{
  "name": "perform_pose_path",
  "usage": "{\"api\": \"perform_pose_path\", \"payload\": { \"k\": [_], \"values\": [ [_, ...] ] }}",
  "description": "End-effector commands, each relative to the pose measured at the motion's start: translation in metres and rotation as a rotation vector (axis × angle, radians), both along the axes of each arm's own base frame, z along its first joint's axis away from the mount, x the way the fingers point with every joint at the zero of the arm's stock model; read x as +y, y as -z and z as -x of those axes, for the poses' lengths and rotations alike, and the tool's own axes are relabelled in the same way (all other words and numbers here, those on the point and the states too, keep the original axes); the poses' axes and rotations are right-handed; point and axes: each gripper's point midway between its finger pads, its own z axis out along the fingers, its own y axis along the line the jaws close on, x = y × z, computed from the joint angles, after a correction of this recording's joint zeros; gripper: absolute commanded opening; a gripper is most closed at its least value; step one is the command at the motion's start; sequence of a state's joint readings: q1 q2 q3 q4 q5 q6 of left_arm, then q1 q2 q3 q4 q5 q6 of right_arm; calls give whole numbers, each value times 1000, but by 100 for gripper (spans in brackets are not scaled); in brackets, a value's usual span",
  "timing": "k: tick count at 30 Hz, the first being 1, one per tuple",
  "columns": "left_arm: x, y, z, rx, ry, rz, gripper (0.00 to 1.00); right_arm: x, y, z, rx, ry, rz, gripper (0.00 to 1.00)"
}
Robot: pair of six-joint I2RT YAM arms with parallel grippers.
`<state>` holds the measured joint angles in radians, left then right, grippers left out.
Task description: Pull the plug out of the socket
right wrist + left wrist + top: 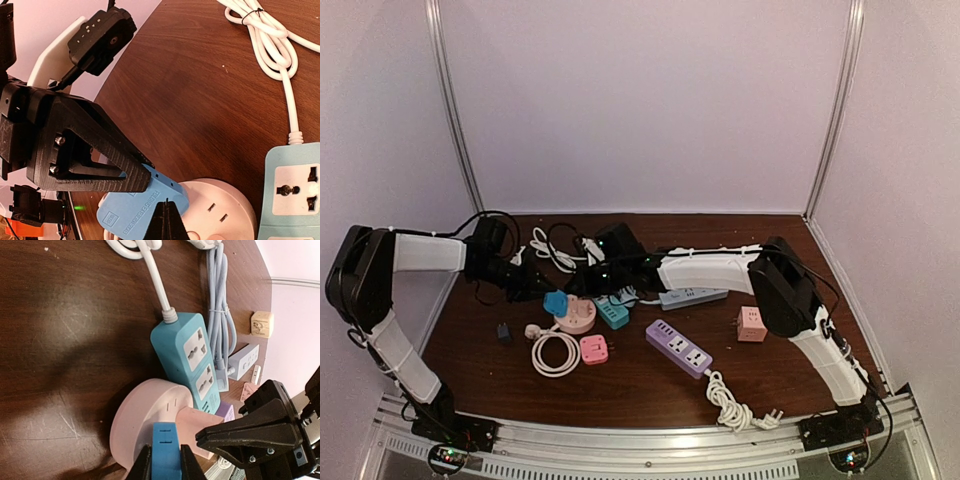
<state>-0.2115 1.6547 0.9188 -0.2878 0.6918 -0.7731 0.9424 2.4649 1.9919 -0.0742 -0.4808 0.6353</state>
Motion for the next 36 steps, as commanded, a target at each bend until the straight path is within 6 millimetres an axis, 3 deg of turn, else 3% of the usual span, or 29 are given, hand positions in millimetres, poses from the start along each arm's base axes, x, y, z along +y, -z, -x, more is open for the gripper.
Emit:
{"api": "perform_pose_path", "payload": {
  "k": [1, 6, 16, 28, 36],
  "values": [
    [-6, -47, -12, -134, 23, 127, 6, -27, 85, 11, 112, 24, 199, 0],
    [-4, -49, -13, -153, 25, 114, 6, -27, 86, 11, 113, 25, 201, 0],
    [-3, -33, 6, -149, 53, -10, 5, -24, 87, 10, 118, 26, 194, 0],
    [-12, -41, 9, -197, 12, -30, 4, -27, 90, 8, 109, 36, 220, 0],
    [22, -35, 9, -153, -54, -256, 4, -24, 76, 6, 88, 33, 208, 0]
  ]
}}
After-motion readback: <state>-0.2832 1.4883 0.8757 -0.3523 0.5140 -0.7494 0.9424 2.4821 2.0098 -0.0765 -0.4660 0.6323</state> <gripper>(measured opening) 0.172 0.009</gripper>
